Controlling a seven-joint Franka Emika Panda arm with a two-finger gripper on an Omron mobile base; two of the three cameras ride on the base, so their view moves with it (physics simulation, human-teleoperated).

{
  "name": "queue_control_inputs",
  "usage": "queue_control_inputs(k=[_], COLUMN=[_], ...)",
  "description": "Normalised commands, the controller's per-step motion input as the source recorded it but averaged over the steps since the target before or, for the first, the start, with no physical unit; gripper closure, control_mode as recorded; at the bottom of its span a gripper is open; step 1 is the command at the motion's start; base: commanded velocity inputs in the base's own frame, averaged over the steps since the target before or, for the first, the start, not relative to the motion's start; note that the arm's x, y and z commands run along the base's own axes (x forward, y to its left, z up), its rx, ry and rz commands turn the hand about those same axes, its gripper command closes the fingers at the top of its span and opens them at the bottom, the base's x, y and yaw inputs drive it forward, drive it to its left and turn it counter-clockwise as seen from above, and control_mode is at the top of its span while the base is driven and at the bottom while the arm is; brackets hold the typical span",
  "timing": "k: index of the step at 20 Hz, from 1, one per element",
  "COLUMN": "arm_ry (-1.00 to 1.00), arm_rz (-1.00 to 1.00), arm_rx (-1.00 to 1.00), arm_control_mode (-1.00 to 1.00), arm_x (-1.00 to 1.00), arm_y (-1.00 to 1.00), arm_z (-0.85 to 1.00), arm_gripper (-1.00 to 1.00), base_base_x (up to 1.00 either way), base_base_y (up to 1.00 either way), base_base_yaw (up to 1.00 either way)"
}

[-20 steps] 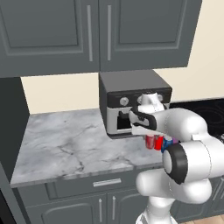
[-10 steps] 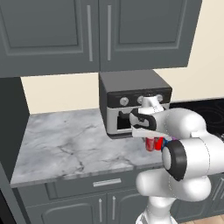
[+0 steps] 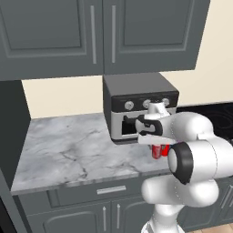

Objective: Four empty soda cans are scattered around the kitchen. Gather all the cans and cluster them next to the stove for recycling.

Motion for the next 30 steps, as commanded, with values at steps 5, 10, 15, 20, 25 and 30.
queue_control_inputs(k=[5,10,15,20,25,30], arm_ry=[0.00,0.00,0.00,0.00,0.00,0.00], arm_rz=[-0.02,-0.02,-0.01,-0.02,-0.04,-0.06], arm_rx=[0.00,0.00,0.00,0.00,0.00,0.01], arm_control_mode=[-1.00,-1.00,-1.00,-1.00,-1.00,-1.00], arm_x=[0.08,0.10,0.02,-0.06,-0.15,-0.12], arm_y=[-0.07,-0.06,-0.06,-0.02,0.00,-0.02], arm_z=[-0.12,-0.15,-0.11,-0.20,-0.18,-0.05], arm_gripper=[1.00,1.00,1.00,-1.00,-1.00,-1.00], base_base_x=[0.00,0.00,0.00,0.00,0.00,0.00], base_base_y=[0.00,0.00,0.00,0.00,0.00,0.00], base_base_yaw=[0.00,0.00,0.00,0.00,0.00,0.00])
